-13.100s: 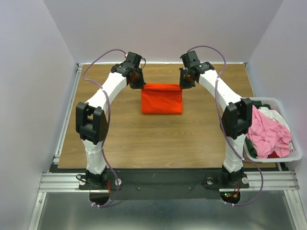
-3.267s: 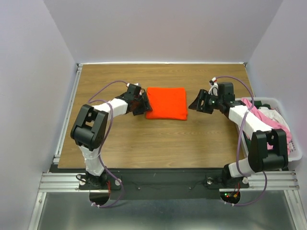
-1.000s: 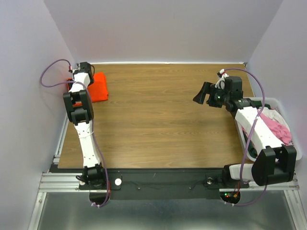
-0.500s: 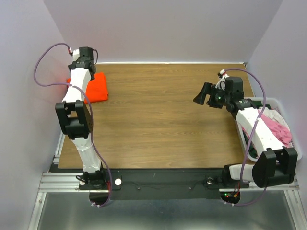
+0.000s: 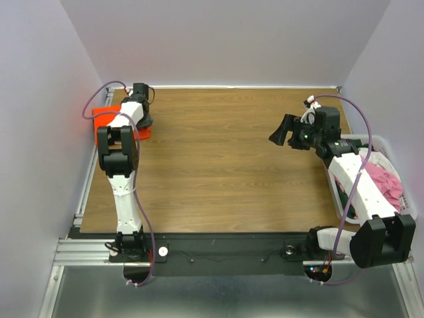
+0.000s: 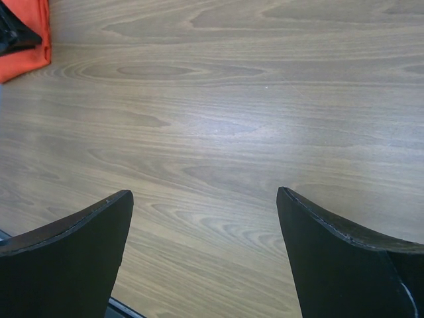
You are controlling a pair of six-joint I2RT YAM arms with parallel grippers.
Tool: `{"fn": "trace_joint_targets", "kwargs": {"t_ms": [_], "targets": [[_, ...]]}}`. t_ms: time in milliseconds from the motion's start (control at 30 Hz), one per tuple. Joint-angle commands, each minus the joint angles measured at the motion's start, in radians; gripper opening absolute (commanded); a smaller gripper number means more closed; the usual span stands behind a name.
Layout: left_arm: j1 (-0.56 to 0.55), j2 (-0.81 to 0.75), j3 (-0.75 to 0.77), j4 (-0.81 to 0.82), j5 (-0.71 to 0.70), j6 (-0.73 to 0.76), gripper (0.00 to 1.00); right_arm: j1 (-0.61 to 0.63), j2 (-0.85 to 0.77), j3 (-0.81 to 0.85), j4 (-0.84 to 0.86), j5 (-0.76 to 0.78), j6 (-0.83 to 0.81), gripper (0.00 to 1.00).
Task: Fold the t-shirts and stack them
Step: Neatly place the folded tshirt to the corner
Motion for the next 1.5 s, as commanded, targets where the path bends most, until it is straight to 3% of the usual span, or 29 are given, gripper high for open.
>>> {"fn": "trace_joint_targets", "kwargs": {"t_ms": [0,333,667,767,900,967,1067,1200,1467], "targets": [[0.007,-0.026,0.008,0.035,0.062,0.005,0.40,0.000,-0.025,0.010,-0.012,0.017,-0.019,0.95],[0.007,-0.124,-0.241,0.073,0.019,0.007,0.40,0.000,-0.022,0.007,-0.017,0.014,-0.023,0.95],[0.007,-0.198,-0.273,0.046,-0.044,0.053,0.42,0.000,-0.033,0.005,-0.015,0.007,-0.016,0.95],[0.008,-0.207,-0.269,0.026,-0.052,0.053,0.47,-0.002,-0.040,0.008,-0.017,0.007,-0.015,0.95],[0.007,-0.278,-0.272,0.011,-0.021,0.038,0.63,-0.002,-0.059,0.027,-0.017,0.024,-0.016,0.95],[0.008,-0.356,-0.264,-0.002,0.028,0.041,0.69,0.000,-0.075,0.039,-0.021,0.044,-0.019,0.95],[0.007,-0.484,-0.249,-0.045,0.111,0.048,0.88,0.000,-0.118,0.076,-0.033,0.098,-0.019,0.96],[0.007,-0.719,-0.282,-0.061,0.188,0.048,0.98,0.000,-0.193,0.114,-0.060,0.179,-0.026,0.98],[0.007,-1.395,-0.524,-0.019,0.144,-0.036,0.99,0.010,-0.364,0.172,-0.145,0.394,-0.053,1.00]]}}
